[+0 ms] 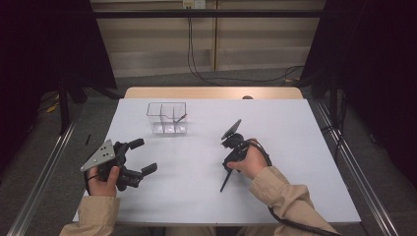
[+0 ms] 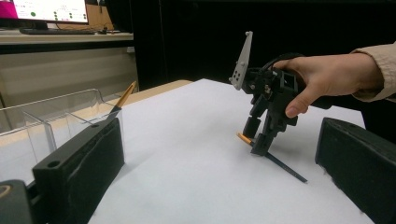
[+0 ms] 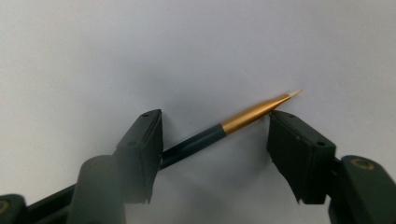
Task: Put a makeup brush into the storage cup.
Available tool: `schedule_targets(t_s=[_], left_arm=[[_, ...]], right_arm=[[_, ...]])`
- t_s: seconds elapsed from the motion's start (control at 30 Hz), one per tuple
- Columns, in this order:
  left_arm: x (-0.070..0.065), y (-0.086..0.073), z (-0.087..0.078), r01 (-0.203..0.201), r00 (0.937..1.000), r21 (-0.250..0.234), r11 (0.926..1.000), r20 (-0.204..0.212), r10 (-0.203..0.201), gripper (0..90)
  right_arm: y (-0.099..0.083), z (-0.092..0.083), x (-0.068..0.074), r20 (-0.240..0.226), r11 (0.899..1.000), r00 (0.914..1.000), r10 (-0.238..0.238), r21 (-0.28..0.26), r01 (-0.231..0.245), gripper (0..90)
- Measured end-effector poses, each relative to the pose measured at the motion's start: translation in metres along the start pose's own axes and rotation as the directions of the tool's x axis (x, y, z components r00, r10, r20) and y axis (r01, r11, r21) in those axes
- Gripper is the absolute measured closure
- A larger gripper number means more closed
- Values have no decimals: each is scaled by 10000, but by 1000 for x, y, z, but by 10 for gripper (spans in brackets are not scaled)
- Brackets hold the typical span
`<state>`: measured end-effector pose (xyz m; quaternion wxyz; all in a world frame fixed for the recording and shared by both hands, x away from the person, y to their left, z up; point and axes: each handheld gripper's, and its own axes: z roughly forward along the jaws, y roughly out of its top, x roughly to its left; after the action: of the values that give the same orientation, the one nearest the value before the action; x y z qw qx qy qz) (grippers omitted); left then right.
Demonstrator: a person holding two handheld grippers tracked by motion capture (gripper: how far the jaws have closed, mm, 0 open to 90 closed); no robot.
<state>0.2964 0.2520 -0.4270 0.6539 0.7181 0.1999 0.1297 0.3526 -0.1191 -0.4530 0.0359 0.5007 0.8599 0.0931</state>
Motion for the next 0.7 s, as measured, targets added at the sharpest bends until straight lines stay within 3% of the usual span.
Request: schedule_targets(t_s=[0.3,0.47,0.53,0.6,0.7], left_arm=[[0,0,0,-43,10000,-7,10000,-26,43,11],[1,0,1,-9,10000,15,10000,-19,10,11],[1,0,1,-23,10000,16,10000,-8,23,11],[1,-1,1,-33,10000,23,10000,-12,33,11],[1,-1,1,-11,10000,50,10000,-42,11,11]], right_arm=[[-1,-3,-7,24,10000,10000,-39,-88,40,560],[-1,-4,-13,-52,9999,10000,14,-117,-15,727],[-1,-4,-16,-175,9998,9998,-10,-210,7,837],[-2,-4,-17,-405,9995,9990,172,-262,-182,837],[-3,-4,-19,-477,9994,9989,32,-345,-48,835]])
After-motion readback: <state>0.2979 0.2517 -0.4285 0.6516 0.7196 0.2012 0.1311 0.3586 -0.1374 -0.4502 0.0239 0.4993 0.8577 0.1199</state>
